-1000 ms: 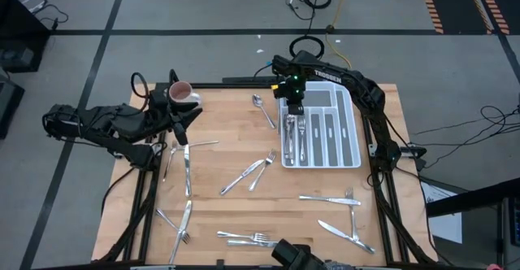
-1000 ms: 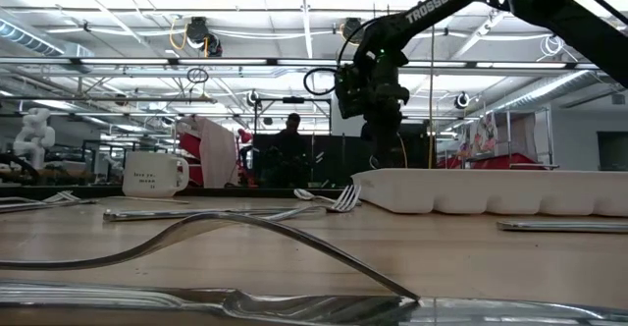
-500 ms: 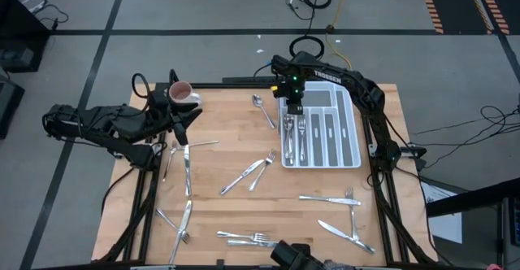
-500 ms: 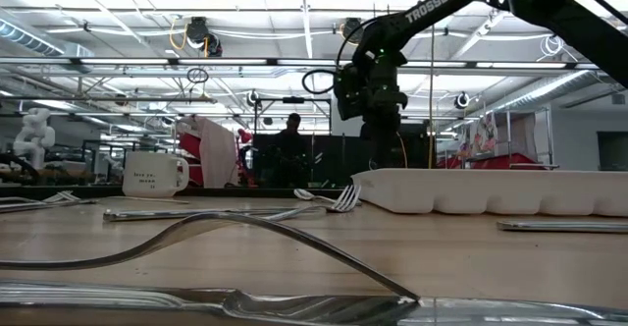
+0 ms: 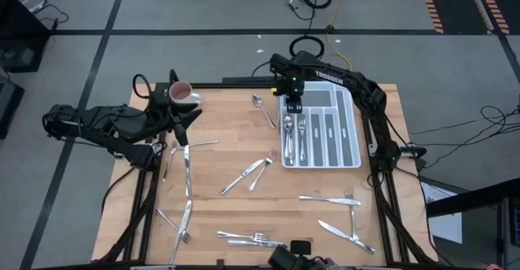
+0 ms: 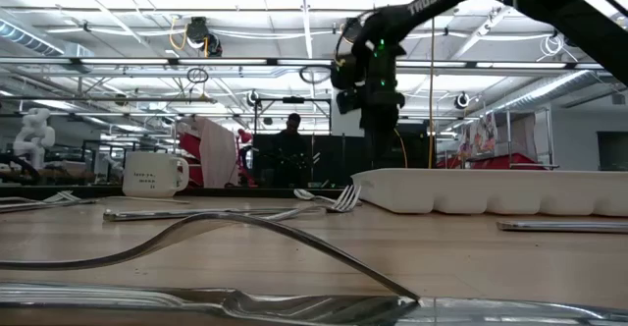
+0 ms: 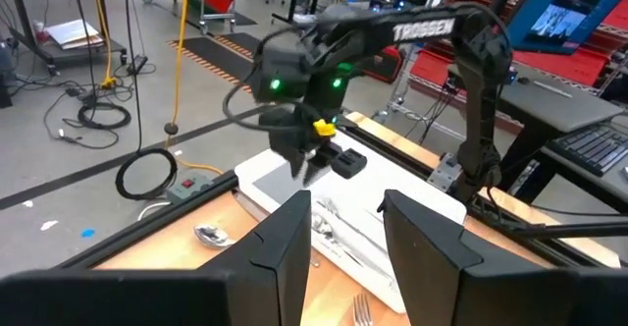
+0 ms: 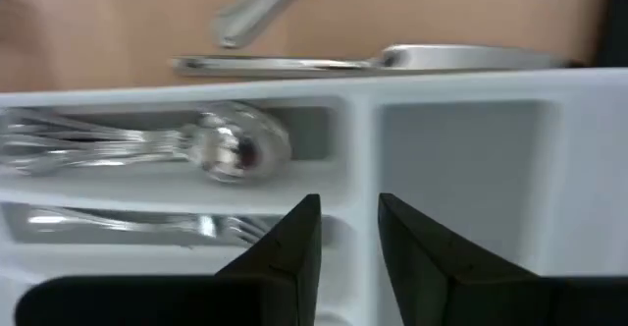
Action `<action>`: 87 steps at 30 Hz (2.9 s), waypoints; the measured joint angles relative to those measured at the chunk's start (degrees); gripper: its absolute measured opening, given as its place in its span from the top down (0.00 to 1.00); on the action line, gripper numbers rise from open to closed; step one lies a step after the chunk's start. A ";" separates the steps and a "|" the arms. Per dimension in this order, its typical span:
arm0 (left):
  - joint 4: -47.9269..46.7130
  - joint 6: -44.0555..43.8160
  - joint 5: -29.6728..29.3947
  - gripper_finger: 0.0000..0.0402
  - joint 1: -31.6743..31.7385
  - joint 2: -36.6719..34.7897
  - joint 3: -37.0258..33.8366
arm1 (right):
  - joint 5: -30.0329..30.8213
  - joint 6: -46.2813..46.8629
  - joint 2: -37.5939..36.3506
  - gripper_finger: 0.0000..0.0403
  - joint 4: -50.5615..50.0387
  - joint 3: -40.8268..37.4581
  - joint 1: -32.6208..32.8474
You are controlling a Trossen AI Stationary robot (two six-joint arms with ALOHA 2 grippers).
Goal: Sort silverware
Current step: Put the silver table knife into the silverware tray
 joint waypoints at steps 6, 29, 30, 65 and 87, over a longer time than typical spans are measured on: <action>-1.67 0.02 -0.09 0.66 0.00 0.00 0.00 | 11.75 2.37 -0.06 0.97 6.90 4.78 6.92; -5.51 0.02 -0.10 0.66 -0.04 0.00 0.00 | 11.18 21.76 11.62 1.00 2.78 4.76 11.13; -5.52 0.01 -0.07 0.67 -0.04 0.00 0.00 | 10.24 21.44 11.92 1.00 2.54 4.76 11.01; -5.80 0.69 -0.52 0.66 -0.04 0.00 0.00 | 18.99 2.22 13.86 1.00 -2.10 5.17 12.72; -5.97 2.03 -0.79 0.67 0.61 0.00 0.00 | 13.14 -4.53 16.28 1.00 0.54 10.34 15.48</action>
